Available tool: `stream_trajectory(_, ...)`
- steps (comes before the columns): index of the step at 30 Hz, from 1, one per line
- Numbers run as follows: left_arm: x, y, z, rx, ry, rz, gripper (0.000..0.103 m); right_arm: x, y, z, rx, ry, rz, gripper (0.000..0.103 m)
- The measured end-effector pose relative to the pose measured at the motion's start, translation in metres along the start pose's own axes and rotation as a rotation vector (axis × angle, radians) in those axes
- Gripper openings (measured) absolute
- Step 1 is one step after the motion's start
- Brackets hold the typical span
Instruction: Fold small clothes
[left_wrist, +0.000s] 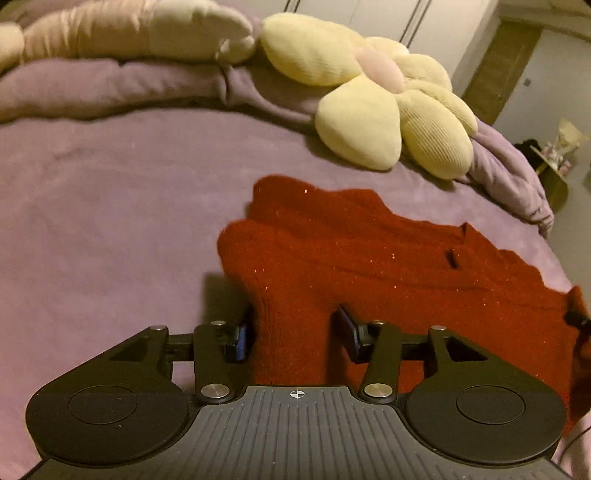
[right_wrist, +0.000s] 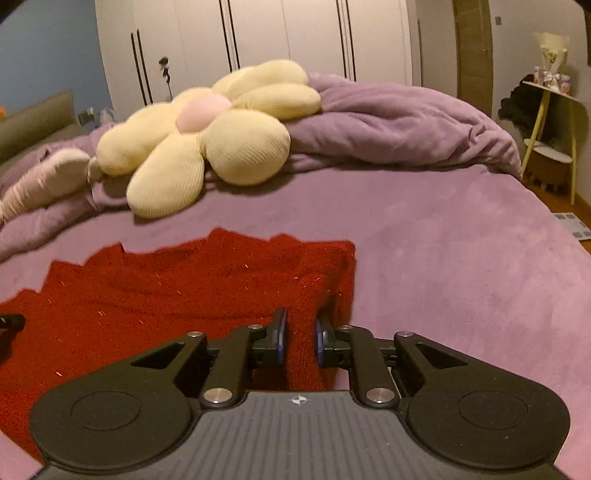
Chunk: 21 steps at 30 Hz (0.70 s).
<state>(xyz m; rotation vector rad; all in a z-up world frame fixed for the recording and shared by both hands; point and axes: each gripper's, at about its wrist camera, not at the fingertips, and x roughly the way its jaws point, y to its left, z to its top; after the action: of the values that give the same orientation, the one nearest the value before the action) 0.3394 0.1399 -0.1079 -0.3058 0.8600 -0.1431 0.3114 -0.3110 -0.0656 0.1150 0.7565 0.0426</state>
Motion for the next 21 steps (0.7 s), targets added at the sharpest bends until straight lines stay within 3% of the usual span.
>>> stream_trajectory(2,0.002,0.005,-0.001,-0.034,0.017,-0.024,0.048,0.007,0.001,-0.002,-0.016,0.02,-0.023,0.015)
stream_trajectory(5,0.006,0.006,0.002,-0.038,0.017,-0.044,0.02,0.009,0.007,-0.005,-0.032,0.025,-0.035,0.008)
stream_trajectory(8,-0.014,-0.007,0.011,0.015,-0.032,0.002,0.009,-0.005,0.021,-0.005,-0.125,-0.018,-0.061,0.007)
stream_trajectory(10,-0.046,-0.019,0.029,0.046,-0.134,-0.039,0.01,-0.026,0.029,0.007,-0.154,-0.083,-0.053,0.007)
stream_trajectory(12,-0.068,-0.032,0.051,0.059,-0.235,-0.046,0.01,-0.051,0.03,0.028,-0.106,-0.193,-0.007,0.007)
stream_trajectory(15,-0.061,-0.054,0.085,0.073,-0.336,0.054,0.01,-0.047,0.039,0.062,-0.105,-0.303,-0.105,0.007)
stream_trajectory(18,-0.017,-0.063,0.098,0.053,-0.325,0.151,0.01,-0.006,0.037,0.084,-0.029,-0.267,-0.18,0.007)
stream_trajectory(21,0.031,-0.066,0.09,0.045,-0.265,0.223,0.011,0.034,0.033,0.08,-0.013,-0.204,-0.229,0.007)
